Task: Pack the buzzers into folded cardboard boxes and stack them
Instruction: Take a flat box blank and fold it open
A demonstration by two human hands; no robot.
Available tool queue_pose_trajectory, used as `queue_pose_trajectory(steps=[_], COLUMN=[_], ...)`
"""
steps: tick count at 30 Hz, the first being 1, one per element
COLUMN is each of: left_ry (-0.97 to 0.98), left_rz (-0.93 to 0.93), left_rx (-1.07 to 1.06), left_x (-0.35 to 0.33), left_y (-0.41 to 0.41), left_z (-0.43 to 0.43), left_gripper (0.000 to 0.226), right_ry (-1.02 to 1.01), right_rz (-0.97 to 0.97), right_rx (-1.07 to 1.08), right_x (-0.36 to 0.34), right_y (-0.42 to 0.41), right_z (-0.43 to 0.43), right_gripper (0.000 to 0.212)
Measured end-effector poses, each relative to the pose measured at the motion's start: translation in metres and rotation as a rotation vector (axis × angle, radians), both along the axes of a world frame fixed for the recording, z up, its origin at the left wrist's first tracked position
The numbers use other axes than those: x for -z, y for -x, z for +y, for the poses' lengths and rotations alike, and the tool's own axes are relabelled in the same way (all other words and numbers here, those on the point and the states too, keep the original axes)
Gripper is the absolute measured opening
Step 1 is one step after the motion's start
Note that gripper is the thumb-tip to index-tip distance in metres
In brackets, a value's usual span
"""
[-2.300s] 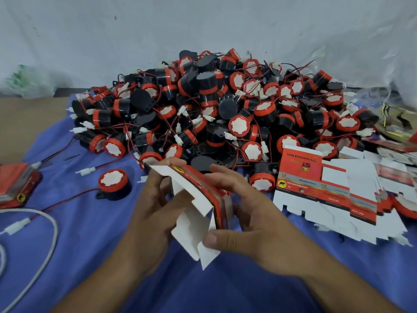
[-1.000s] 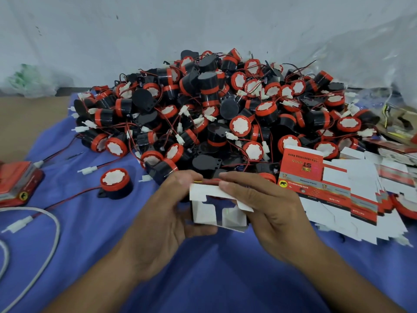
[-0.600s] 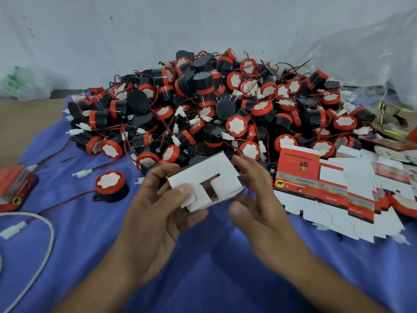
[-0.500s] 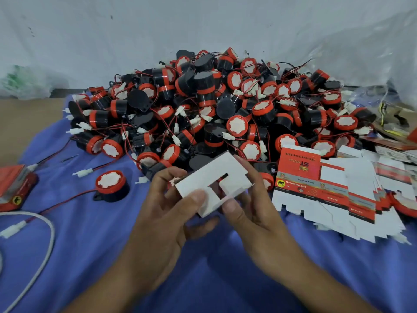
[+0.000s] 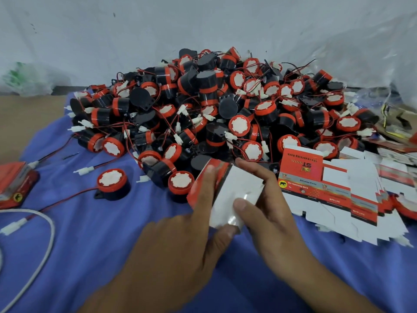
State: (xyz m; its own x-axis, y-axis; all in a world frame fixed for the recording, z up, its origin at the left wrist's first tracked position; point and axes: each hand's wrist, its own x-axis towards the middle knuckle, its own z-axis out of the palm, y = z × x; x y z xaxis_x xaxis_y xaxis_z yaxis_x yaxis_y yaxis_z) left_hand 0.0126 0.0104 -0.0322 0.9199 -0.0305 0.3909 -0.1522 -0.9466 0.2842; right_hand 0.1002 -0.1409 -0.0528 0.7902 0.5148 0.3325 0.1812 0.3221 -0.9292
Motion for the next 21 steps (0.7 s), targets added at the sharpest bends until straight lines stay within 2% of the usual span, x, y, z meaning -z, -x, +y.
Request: queue_pose_trajectory(steps=[2,5,8,11,16,21], left_ry=[-0.167,-0.198,-0.138,0.024,0.126,0.172], left_rz=[-0.097,-0.220,-0.260,-0.170,-0.172,-0.138], left_rx=[-0.025,-0.023,0.158,0.324,0.282,0.289], left_x=[-0.009,-0.018,-0.014,-0.006,-0.003,-0.002], left_y=[0.003,0.002,-0.004,-0.009,-0.008,-0.007], left_z=[0.004,0.013,0.015,0.007,0.007,0.005], left_gripper=[0.079,0.087,0.098,0.087,0.077,0.078], right_ry=[0.042,0.130,0.216,0.298,0.324,0.279], right_rz=[0.035,0.036,-0.006,-0.037,-0.011,0.031], right_rx=[0.014,-0.045,-0.145,-0.208,-0.204,-0.212], right_x=[0.000,-0.004,-0.010,-0.009,-0.010,-0.008], right_y=[-0.005,-0.009,-0.004,0.002,0.007,0.010], right_z=[-0.004,-0.010,-0.012,-0.012,-0.011,-0.010], right_gripper=[0.048,0.043,0.050,0.061,0.077,0.065])
